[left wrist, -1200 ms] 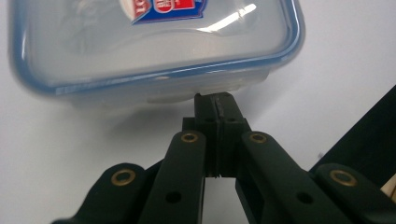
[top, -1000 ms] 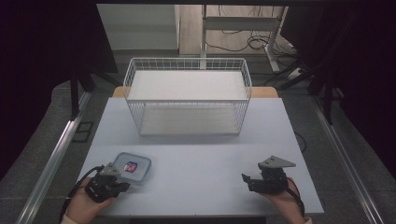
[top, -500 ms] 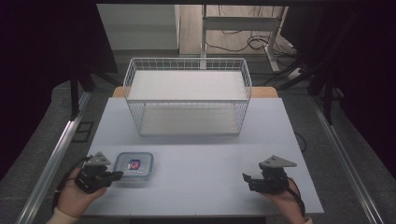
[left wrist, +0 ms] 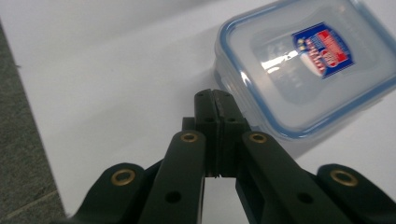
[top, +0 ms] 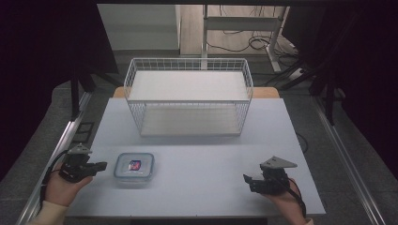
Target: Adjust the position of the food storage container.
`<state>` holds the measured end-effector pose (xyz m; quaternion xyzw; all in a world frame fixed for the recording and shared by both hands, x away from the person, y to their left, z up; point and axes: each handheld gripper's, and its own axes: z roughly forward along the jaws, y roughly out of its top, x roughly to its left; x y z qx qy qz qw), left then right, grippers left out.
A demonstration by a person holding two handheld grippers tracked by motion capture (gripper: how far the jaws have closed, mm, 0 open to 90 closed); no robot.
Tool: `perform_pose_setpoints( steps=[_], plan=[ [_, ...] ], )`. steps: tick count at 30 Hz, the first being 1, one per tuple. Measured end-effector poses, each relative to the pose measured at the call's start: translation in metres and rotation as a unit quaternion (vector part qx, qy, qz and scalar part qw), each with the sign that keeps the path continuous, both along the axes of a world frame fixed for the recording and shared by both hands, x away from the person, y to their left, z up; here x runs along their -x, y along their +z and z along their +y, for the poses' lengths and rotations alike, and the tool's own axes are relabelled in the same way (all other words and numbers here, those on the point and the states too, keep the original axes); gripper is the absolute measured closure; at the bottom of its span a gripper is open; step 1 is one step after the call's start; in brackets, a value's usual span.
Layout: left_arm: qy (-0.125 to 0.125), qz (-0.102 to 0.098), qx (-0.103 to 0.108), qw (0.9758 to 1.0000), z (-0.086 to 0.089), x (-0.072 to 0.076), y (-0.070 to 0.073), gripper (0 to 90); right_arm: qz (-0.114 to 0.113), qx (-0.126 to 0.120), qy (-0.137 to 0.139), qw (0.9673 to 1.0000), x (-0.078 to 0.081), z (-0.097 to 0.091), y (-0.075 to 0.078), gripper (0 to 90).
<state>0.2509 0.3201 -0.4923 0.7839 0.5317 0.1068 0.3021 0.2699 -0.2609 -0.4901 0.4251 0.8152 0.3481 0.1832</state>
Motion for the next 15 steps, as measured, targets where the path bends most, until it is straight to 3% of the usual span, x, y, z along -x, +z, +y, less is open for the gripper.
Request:
perform_pose_setpoints(
  steps=[4, 10, 15],
  plan=[
    [-0.003, 0.009, 0.003, 1.0000, -0.006, -0.007, -0.006, 89.9, 0.001, -0.001, -0.002, 1.0000, 0.000, 0.000, 0.000, 22.8],
    [-0.006, 0.021, -0.008, 0.9997, -0.015, -0.014, -0.013, 89.9, 0.000, -0.001, -0.003, 1.0000, 0.000, -0.001, 0.000, 22.7],
    [-0.002, 0.025, 0.009, 0.9996, -0.013, -0.012, -0.014, 89.9, 0.001, 0.000, -0.004, 1.0000, -0.001, -0.001, -0.001, 22.7]
  ],
)
